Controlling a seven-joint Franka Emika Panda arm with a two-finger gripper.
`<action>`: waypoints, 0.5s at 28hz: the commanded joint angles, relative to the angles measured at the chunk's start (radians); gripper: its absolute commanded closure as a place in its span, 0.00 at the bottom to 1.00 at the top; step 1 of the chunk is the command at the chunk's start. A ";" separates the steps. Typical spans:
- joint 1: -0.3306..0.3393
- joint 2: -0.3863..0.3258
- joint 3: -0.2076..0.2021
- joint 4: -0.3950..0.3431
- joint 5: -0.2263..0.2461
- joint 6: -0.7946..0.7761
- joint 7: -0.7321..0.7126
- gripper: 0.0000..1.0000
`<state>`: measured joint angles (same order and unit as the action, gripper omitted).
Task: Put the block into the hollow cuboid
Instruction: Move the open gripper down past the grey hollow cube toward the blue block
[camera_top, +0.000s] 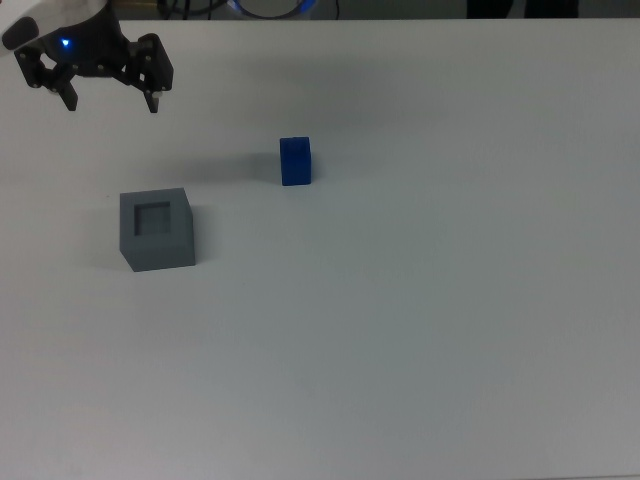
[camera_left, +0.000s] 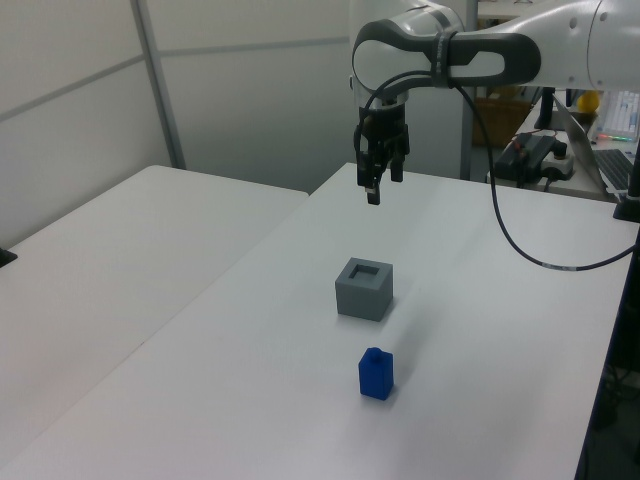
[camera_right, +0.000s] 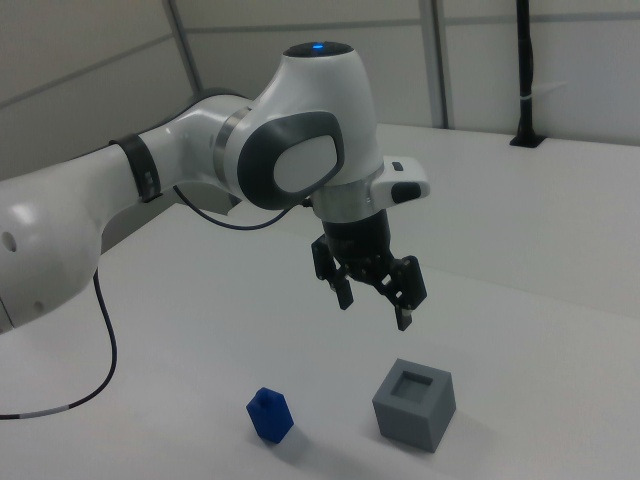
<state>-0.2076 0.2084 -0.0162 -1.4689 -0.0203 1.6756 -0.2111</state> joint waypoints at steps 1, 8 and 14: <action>0.013 -0.058 -0.011 -0.046 0.008 0.007 0.009 0.00; 0.040 -0.158 -0.004 -0.224 0.010 0.115 0.002 0.00; 0.097 -0.236 -0.001 -0.355 0.011 0.141 0.012 0.00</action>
<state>-0.1596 0.0822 -0.0123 -1.6592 -0.0195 1.7557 -0.2110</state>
